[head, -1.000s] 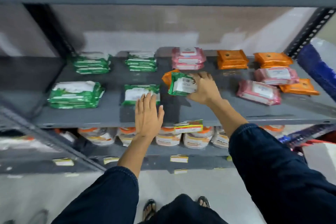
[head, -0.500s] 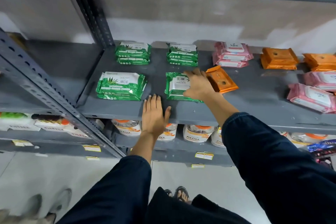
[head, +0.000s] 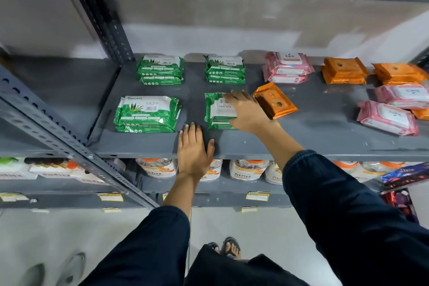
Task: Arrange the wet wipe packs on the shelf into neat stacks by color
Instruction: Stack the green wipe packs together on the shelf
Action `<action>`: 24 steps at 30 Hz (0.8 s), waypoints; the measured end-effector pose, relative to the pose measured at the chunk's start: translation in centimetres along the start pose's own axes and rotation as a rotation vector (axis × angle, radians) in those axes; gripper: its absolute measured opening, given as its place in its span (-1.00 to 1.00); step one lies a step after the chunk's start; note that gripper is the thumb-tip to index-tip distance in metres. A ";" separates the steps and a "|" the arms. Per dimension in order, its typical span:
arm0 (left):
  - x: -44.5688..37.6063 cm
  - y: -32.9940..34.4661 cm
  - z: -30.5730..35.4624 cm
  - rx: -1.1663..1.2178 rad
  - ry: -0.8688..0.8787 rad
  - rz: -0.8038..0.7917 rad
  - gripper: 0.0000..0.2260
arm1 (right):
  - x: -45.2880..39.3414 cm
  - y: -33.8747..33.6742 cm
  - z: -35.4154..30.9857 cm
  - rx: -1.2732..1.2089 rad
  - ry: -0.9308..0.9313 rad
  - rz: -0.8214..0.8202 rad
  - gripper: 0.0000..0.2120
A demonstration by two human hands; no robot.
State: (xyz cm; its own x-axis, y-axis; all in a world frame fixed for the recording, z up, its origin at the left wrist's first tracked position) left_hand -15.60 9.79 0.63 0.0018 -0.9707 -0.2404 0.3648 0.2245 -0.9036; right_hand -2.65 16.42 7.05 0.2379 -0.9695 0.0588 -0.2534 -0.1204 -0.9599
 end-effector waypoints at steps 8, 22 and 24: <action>-0.1 0.0 0.0 -0.023 0.015 -0.022 -0.46 | 0.6 0.5 0.3 -0.012 0.021 -0.025 -0.24; 1.8 -0.2 17.1 0.219 0.388 0.041 -0.59 | 6.0 -4.6 15.9 -0.236 0.497 0.329 -0.57; 1.8 1.6 19.0 0.203 0.408 -0.006 -0.60 | 5.8 -4.3 17.4 -0.270 0.503 0.291 -0.50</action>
State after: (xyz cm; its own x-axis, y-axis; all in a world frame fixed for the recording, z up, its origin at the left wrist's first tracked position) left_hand 2.73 6.78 5.48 -0.3528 -0.8493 -0.3926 0.5393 0.1583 -0.8271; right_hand 16.12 15.05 6.71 -0.3287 -0.9444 -0.0090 -0.4845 0.1768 -0.8567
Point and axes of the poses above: each hand's wrist, its own x-axis away from the middle knuckle, its own y-axis out of the palm, z = x × y, the point moved 10 cm from there along -x, towards the middle knuckle, and after that the axes turned 5 degrees about z, right-handed, at the moved point
